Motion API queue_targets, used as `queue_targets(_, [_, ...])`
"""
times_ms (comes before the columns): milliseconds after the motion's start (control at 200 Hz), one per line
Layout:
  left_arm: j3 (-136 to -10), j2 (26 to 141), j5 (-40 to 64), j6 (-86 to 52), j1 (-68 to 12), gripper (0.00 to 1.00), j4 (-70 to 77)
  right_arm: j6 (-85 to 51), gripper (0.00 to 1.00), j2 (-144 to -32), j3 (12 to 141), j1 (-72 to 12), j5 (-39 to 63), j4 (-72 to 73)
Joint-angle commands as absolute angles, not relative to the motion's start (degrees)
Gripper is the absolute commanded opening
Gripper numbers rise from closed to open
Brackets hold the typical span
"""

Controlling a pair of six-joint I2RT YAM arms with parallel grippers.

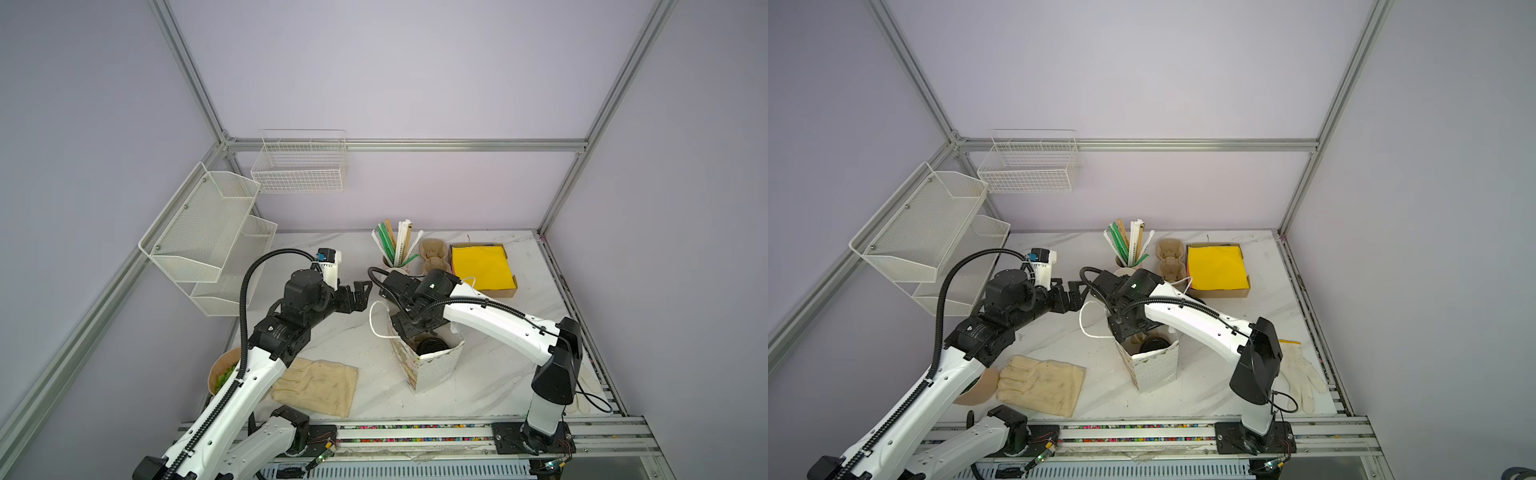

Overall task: Pack a coffee takeout order
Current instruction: Place the coffee cup in the cup tray.

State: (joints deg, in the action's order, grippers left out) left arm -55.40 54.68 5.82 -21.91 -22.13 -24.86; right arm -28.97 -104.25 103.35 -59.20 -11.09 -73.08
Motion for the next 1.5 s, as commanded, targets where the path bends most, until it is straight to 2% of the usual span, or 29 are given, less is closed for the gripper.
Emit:
queue_targets(0, [-53.4,54.7,6.9,-22.1,-21.7,1.0,-22.7,-28.4,0.98,-102.8,104.8,-59.5,-13.2,-74.3])
queue_targets(450, [-53.4,55.3,7.1,-22.1,-21.7,1.0,-22.7,-26.6,0.97,-101.0,108.0,-59.5,-13.9,-73.1])
queue_targets(1120, [-53.5,55.7,6.4,-21.8,-21.7,1.0,-22.6,-23.7,0.97,-96.6,120.9,-59.5,-13.4,-71.8])
queue_targets(1320, [-55.8,58.7,6.7,-24.2,-21.7,1.0,-22.1,-22.1,0.97,-95.1,125.4,-59.5,-18.3,-68.3])
queue_targets(1495, [-63.1,64.5,5.2,-27.8,-21.4,1.0,-24.2,-22.3,0.97,-91.8,123.8,-58.9,-24.0,-61.7])
